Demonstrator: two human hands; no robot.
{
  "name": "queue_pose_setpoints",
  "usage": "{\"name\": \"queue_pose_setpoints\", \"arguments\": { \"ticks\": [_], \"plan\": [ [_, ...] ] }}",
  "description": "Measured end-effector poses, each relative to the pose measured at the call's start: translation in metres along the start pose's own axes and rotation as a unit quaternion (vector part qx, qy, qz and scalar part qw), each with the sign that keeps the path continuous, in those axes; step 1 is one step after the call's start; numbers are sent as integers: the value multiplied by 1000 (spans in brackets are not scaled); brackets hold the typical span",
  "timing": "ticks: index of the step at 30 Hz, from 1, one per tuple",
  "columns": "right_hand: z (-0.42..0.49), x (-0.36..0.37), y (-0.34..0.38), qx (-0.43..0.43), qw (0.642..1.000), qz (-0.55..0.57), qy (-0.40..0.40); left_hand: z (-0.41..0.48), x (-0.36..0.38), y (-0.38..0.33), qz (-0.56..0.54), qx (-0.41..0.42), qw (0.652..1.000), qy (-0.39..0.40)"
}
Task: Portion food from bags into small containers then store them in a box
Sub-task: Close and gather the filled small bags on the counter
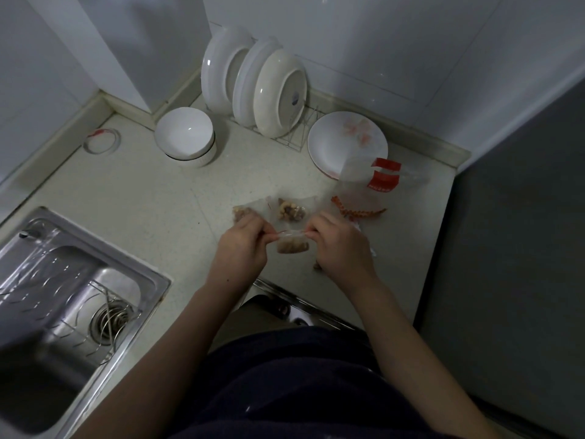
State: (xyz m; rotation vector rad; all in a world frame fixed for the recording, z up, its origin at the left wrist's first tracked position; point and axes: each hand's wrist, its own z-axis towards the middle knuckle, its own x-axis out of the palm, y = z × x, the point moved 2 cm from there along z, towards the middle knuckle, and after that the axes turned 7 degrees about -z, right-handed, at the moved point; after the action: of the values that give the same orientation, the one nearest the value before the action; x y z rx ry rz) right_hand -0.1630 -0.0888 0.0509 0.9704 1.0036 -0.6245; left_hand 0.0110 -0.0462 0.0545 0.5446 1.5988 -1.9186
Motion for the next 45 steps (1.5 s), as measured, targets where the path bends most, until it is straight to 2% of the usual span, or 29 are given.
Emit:
{"name": "queue_pose_setpoints", "arguments": {
  "ticks": [14, 21, 31, 38, 45],
  "plan": [
    [1, -3, 4, -42, 999, 11, 8, 2, 5, -6, -8, 3, 1000, 14],
    [0, -7, 4, -22, 1000, -10, -4, 0, 11, -8, 24, 33, 999, 16],
    [1, -2, -4, 31, 998, 52, 4, 3, 18, -5, 33, -11, 999, 14],
    [1, -3, -1, 14, 999, 36, 2, 5, 21, -8, 8, 0, 999, 44],
    [1, -2, -1, -14, 999, 31, 10, 8, 22, -13, 48, 16, 998, 41]
  ]
}}
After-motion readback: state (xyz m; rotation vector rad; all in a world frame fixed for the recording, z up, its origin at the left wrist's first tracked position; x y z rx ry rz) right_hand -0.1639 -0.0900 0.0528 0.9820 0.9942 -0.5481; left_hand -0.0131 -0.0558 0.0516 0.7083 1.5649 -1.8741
